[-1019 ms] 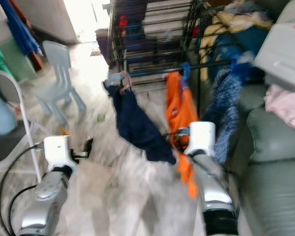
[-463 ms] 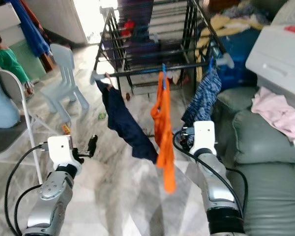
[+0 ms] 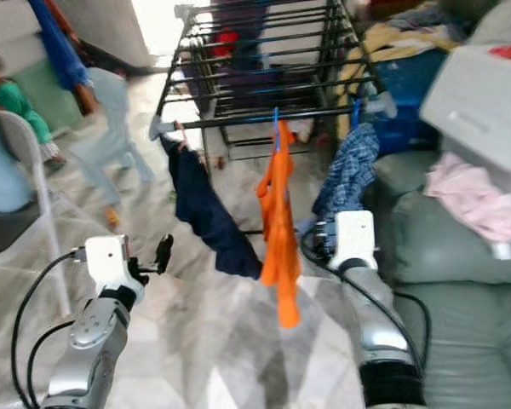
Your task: Hang hanger
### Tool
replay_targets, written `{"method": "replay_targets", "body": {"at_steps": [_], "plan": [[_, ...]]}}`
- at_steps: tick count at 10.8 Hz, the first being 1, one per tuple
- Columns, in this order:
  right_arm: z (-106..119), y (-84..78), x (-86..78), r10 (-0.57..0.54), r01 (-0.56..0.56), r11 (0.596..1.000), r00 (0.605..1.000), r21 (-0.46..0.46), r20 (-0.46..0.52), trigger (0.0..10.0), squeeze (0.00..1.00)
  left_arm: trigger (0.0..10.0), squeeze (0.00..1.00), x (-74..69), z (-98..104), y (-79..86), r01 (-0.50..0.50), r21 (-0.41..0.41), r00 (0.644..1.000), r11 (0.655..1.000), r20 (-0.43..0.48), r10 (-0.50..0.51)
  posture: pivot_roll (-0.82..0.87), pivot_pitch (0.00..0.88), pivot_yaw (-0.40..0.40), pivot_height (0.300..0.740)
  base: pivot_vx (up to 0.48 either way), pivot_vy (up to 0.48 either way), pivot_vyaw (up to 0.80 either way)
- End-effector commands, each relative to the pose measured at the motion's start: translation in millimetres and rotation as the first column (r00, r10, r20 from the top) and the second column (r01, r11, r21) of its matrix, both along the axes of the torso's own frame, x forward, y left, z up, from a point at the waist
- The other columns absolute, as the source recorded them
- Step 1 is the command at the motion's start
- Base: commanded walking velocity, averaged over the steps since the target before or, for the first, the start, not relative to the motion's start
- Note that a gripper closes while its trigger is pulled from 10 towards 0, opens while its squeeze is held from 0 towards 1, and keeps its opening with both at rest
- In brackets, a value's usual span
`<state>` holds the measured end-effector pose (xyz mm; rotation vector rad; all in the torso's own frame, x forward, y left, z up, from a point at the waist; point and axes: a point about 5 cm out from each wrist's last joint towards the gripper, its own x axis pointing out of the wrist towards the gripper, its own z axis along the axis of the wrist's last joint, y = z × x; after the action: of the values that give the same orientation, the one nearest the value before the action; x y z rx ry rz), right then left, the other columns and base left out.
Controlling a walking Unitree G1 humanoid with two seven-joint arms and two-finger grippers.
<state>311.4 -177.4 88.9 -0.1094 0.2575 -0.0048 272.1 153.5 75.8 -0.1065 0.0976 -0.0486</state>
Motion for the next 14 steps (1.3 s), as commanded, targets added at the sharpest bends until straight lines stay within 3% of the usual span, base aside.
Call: {"method": "replay_targets", "body": {"at_steps": [1,8,10,14], "plan": [[5,4.4,2.7,0.009,-0.008,1.0,0.999,-0.014,0.033,10.0,0.0,10.0,0.0,1.7,5,3.9,-0.005,0.0,1.0,1.0,0.018,0.005,-0.11,0.0,0.096,0.74,0.39,0.277,0.0],[3,-2.0,3.8,-0.052,0.052,0.998,0.999,0.021,0.002,10.0,0.0,10.0,0.0,1.7,1,-1.6,0.021,-0.009,1.0,1.0,-0.01,-0.021,-0.11,0.0,0.094,0.74,0.342,0.317,-0.11],[3,-0.3,3.7,-0.051,0.051,0.999,0.999,0.016,-0.001,10.0,0.0,10.0,0.0,2.3,0,-2.4,0.027,-0.012,0.999,1.0,-0.02,-0.027,-0.11,0.0,0.094,0.74,0.0,0.427,-0.78],[1,-3.3,3.4,-0.083,0.083,0.997,0.997,-0.003,-0.01,10.0,0.0,10.0,0.0,2.4,2,-9.0,0.078,-0.027,0.997,0.997,-0.012,-0.078,-0.11,0.0,0.097,0.74,0.0,0.0,0.0]]}}
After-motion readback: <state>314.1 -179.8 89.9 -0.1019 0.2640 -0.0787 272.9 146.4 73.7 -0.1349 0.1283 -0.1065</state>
